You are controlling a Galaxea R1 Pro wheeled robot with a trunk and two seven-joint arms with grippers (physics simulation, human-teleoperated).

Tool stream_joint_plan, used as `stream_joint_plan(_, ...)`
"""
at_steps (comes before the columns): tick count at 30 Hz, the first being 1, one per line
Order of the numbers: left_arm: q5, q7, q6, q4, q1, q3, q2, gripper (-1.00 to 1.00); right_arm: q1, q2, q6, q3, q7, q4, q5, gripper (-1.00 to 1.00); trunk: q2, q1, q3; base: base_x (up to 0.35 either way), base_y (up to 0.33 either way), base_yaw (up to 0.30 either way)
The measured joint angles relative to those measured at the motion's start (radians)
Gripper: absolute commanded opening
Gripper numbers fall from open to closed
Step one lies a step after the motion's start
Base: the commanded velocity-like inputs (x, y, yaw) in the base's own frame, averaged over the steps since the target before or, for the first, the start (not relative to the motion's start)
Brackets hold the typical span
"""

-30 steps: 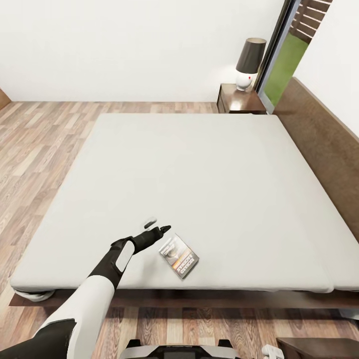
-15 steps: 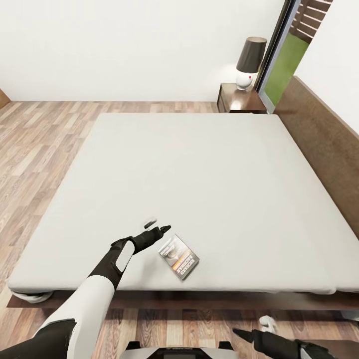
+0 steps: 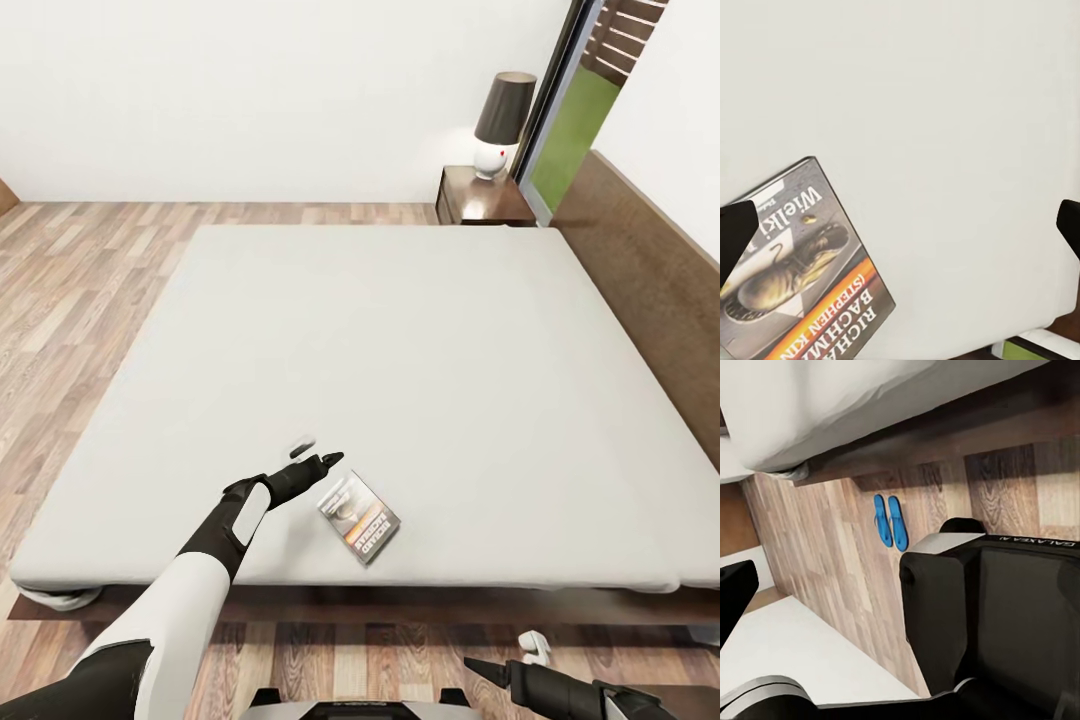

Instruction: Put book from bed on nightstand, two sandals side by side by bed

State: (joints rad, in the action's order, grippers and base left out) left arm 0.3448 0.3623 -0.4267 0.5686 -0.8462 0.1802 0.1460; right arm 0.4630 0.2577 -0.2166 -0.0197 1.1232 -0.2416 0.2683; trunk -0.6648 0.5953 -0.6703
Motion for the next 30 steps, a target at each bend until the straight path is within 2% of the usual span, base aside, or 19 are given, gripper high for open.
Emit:
stream_joint_plan(8,0.000,0.000,0.000,0.000,0.000,0.000,0.000,1.00,-0.001,0.001,0.001,0.000,-0.002,0.006,0.000,1.00,-0.056,0.031,-0.025,0.000,0.000,0.000)
stream_joint_plan(16,0.000,0.000,0.000,0.000,0.000,0.000,0.000,1.00,-0.002,0.001,0.003,0.000,-0.003,0.058,0.000,1.00,-0.112,0.061,-0.050,0.000,0.000,0.000)
stream_joint_plan(30,0.000,0.000,0.000,-0.002,0.000,-0.001,0.001,1.00,-0.002,0.001,0.008,0.000,-0.004,0.060,0.000,1.00,-0.210,0.115,-0.094,0.000,0.000,0.000)
